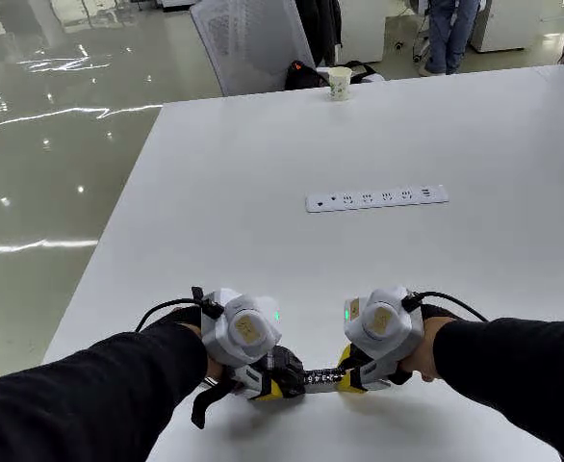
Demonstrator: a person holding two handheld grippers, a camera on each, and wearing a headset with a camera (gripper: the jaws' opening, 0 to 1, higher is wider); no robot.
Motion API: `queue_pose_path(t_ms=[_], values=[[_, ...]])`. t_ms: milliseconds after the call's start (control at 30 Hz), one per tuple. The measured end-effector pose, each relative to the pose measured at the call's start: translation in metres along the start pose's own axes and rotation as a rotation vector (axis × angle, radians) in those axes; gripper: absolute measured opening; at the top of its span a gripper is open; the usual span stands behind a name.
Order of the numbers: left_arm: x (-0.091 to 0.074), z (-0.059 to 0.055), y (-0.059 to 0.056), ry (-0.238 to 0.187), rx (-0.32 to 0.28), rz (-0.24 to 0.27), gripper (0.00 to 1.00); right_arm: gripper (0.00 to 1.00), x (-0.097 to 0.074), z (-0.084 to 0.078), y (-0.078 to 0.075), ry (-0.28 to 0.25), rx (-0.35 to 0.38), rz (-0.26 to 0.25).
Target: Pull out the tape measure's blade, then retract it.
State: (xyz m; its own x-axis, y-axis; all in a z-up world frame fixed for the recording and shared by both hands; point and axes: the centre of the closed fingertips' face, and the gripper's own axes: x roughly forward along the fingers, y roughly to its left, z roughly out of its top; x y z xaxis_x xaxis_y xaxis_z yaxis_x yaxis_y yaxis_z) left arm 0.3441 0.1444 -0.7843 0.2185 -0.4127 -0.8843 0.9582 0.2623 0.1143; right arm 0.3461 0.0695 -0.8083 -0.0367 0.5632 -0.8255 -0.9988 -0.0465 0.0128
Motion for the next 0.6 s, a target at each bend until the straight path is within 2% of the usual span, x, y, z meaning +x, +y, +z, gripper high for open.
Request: queue_pose_path(t_ms=[600], values=[[0.000, 0.001, -0.001, -0.001, -0.003, -0.001, 0.33, 0.10, -0.006, -0.011, -0.001, 0.013, 0.003, -0.001]])
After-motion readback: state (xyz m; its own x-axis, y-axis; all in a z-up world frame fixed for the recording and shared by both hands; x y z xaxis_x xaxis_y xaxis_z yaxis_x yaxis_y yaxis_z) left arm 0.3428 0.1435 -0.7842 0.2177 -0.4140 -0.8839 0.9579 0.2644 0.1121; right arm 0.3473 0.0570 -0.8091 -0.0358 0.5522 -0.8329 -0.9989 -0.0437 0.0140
